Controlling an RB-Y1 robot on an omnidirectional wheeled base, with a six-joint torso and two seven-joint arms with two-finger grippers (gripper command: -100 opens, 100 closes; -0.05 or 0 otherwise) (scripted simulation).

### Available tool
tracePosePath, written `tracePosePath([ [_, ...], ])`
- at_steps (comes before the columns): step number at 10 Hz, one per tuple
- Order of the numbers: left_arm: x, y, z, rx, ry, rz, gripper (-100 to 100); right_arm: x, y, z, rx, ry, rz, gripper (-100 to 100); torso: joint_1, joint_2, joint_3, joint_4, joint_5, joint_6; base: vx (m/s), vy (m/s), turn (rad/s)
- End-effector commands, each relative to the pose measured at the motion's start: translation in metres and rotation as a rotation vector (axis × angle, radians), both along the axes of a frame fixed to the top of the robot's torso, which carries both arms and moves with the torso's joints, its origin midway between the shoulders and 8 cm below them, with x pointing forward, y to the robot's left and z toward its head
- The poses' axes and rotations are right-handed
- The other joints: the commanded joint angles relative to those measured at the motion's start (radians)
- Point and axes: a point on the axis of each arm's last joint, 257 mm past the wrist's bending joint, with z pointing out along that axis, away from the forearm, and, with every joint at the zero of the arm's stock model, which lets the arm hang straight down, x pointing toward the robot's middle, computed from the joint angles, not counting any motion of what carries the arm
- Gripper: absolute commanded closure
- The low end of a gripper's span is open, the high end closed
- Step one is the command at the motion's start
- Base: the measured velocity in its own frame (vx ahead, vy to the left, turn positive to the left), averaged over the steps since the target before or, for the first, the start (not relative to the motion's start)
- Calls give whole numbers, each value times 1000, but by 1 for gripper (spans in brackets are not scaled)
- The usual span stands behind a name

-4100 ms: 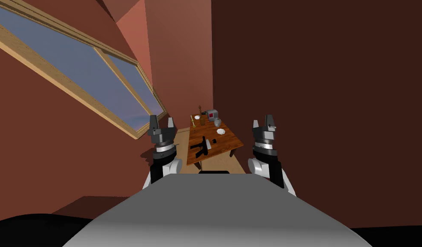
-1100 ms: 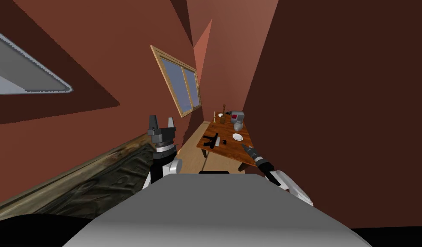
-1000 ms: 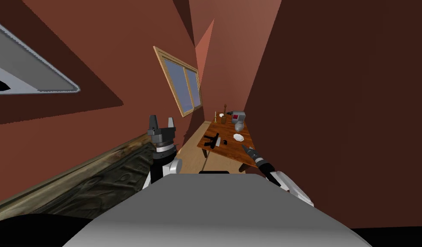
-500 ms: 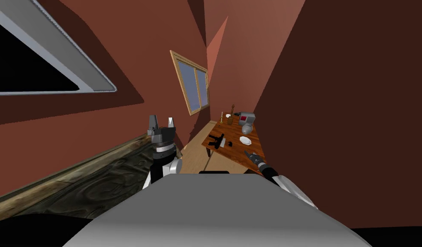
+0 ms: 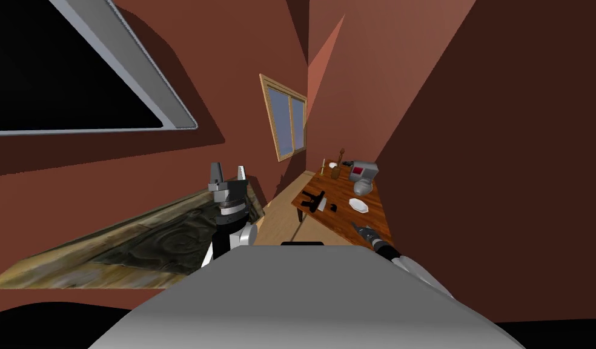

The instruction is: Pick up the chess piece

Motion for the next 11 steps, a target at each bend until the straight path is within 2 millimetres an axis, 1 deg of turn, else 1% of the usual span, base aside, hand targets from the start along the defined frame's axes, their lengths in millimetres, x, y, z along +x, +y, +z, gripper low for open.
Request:
tracePosePath([
  [1, 0, 0, 0, 0, 0, 0, 0, -20, -23, -17, -70, 72, -15, -100, 0, 0, 0, 0, 0, 0, 39, 27, 351],
  [2, 0, 0, 0, 0, 0, 0, 0, -27, -26, -24, -69, 91, -25, -100, 0, -1, 0, 0, 0, -1, 39, 19, 191],
  [3, 0, 0, 0, 0, 0, 0, 0, -27, -26, -24, -69, 91, -25, -100, 0, 0, 0, 0, 0, 0, 17, 9, -11],
  [4, 0, 0, 0, 0, 0, 0, 0, -42, -42, -34, -123, 140, -35, -100, 0, 1, 0, 0, 0, 1, 24, 31, 374],
  [5, 0, 0, 0, 0, 0, 0, 0, -49, -45, -40, -122, 157, -43, -100, 1, 0, 0, 0, 0, -1, 33, 19, 202],
  [6, 0, 0, 0, 0, 0, 0, 0, -64, -61, -48, -174, 203, -53, -100, 0, 0, 0, 0, 0, 1, 52, 34, 338],
  [7, 0, 0, 0, 0, 0, 0, 0, -72, -64, -53, -173, 222, -62, -100, 1, -1, 0, 0, 0, -1, 58, 23, 179],
  [8, 0, 0, 0, 0, 0, 0, 0, -90, -80, -62, -222, 274, -75, -100, 1, -1, -1, 0, 0, 1, 69, 35, 357],
  [9, 0, 0, 0, 0, 0, 0, 0, -95, -81, -65, -221, 284, -79, -100, 1, -2, -1, 0, 0, -1, 57, 17, 180],
  [10, 0, 0, 0, 0, 0, 0, 0, -118, -97, -75, -266, 345, -97, -100, 1, -1, -1, 0, 0, 1, 69, 25, 321],
  [11, 0, 0, 0, 0, 0, 0, 0, -118, -97, -75, -266, 345, -97, -100, 1, -2, -1, 0, 0, 0, 61, 16, 167],
])
